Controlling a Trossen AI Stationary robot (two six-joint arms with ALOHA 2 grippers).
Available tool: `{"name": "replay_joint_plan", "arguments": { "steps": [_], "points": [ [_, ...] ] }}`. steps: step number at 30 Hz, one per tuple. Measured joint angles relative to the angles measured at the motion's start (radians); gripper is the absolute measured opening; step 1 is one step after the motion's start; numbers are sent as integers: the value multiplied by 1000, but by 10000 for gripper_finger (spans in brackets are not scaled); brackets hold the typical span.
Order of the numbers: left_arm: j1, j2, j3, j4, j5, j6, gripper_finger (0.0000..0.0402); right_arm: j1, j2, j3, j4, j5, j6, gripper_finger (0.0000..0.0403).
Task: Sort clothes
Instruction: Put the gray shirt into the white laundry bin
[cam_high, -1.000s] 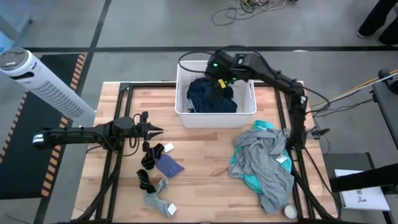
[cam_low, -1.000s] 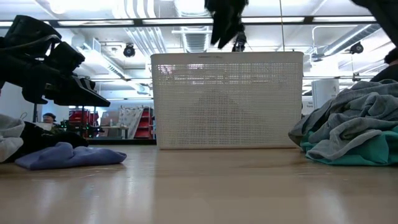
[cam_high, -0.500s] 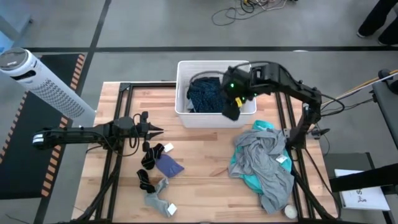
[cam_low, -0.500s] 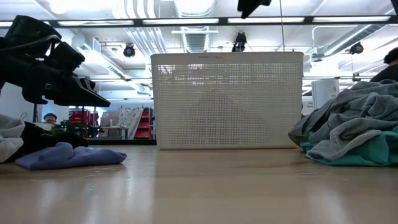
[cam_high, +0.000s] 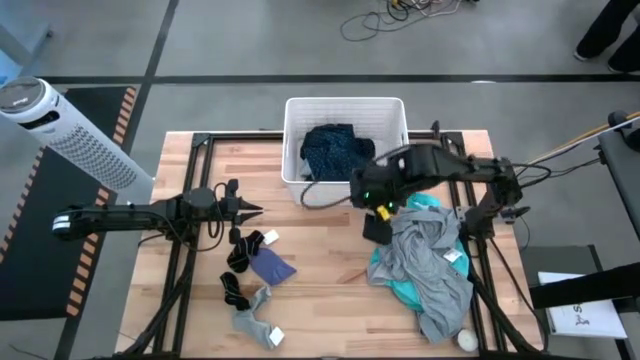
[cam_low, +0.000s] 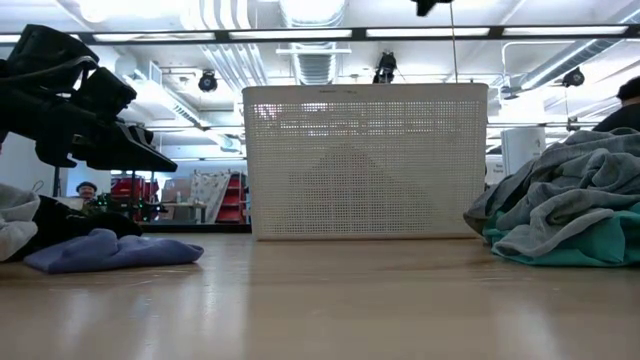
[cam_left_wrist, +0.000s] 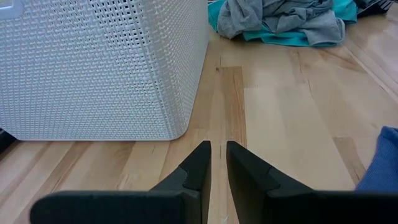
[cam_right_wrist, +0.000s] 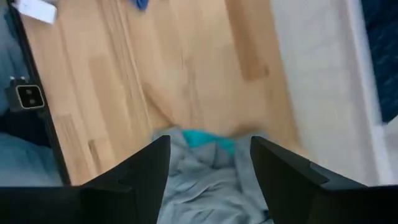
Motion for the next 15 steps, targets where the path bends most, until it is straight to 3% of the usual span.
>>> {"name": "replay_joint_plan", "arguments": {
  "steps": [6, 15],
  "points": [
    [0, 0, 0, 0, 0, 0, 38, 101, 0, -129, 0, 21, 177, 231],
    [0, 0, 0, 0, 0, 0, 38, 223, -12, -398, -1, 81, 345, 227]
  ]
}}
